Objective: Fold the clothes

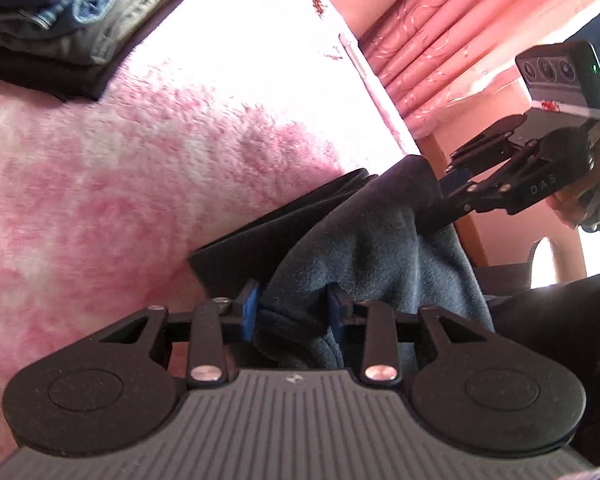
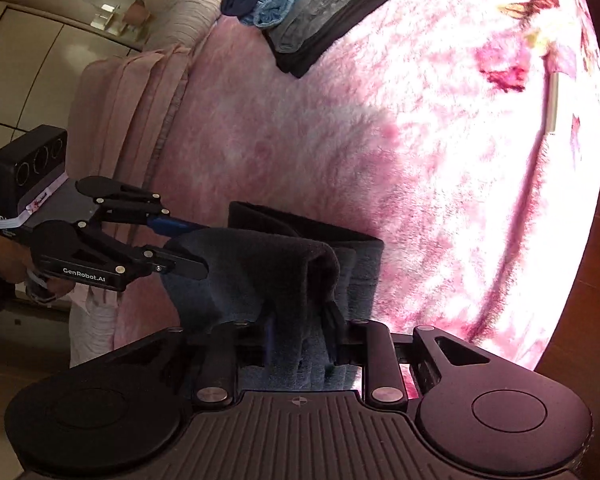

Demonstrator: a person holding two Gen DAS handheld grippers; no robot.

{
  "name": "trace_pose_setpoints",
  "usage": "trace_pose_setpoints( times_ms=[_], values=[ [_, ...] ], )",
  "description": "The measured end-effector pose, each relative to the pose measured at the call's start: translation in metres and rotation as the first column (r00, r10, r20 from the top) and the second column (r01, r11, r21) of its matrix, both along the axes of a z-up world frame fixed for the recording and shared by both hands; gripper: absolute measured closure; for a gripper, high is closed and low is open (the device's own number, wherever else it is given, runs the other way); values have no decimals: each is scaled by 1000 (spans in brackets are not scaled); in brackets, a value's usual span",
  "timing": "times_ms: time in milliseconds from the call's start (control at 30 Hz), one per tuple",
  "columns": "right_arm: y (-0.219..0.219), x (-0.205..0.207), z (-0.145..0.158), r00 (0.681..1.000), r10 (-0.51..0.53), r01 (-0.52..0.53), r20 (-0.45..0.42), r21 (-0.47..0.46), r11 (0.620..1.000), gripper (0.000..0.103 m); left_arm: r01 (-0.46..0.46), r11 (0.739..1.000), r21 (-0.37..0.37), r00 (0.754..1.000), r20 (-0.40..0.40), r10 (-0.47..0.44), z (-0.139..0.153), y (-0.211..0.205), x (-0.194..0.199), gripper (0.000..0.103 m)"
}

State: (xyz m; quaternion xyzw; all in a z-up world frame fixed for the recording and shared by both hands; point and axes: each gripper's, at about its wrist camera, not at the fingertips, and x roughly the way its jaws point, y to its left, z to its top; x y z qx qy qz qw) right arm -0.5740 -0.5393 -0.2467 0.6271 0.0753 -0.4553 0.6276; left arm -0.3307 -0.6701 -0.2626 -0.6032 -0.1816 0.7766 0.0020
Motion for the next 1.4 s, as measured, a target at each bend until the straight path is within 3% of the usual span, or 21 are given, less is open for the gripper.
trace_pose_setpoints(
  times_ms=[200, 333, 433, 533, 600, 700, 800, 867, 933, 1000, 1200, 1300, 1400],
  values=[
    [-12, 5, -20, 1000, -18, 18, -15, 24, 1000, 78, -99, 995, -8, 995, -10, 99, -26, -20, -5, 72],
    [-7, -4, -21, 999, -35, 37, -28, 47, 998, 78, -110, 994, 3, 994, 9, 110, -34, -25, -11, 61],
    [-1, -7, -4, 996, -23, 25, -89, 26, 999, 78, -122, 992, -39, 993, -9, 121, -15, -25, -1, 60],
    [2, 1, 25, 981, -6, -2, -194, -40, 999, 78, -174, 978, -117, 985, -41, 171, 12, -20, 15, 67],
    [4, 11, 47, 959, 6, -39, -284, -114, 993, 78, -193, 973, -129, 981, -61, 186, 26, -11, 24, 69],
    [0, 30, 67, 933, 72, -148, -352, -193, 970, 78, -166, 982, -93, 984, -82, 159, 36, 11, 30, 69],
    [-8, 55, 63, 894, 184, -283, -409, -198, 938, 78, -134, 989, -69, 990, -50, 131, 15, 32, 23, 68],
    [-14, 71, 54, 848, 253, -369, -465, -178, 912, 78, -136, 985, -110, 991, -26, 134, -5, 37, 17, 71],
    [-16, 81, 40, 775, 300, -440, -556, -134, 888, 78, -148, 981, -125, 989, -8, 148, -19, 31, 13, 76],
    [-14, 77, 24, 730, 326, -466, -601, -89, 880, 78, -155, 979, -129, 988, 4, 157, -32, 23, 10, 75],
    [-18, 59, 6, 758, 328, -440, -563, -71, 895, 78, -149, 978, -147, 988, 21, 154, -39, 19, 6, 74],
    [-13, 56, 4, 756, 337, -444, -561, -60, 894, 78, -157, 974, -165, 987, 18, 162, -39, 24, 6, 73],
    [-18, 52, -4, 781, 330, -425, -531, -63, 903, 78, -180, 968, -177, 983, 14, 185, -43, 26, 4, 73]
  ],
)
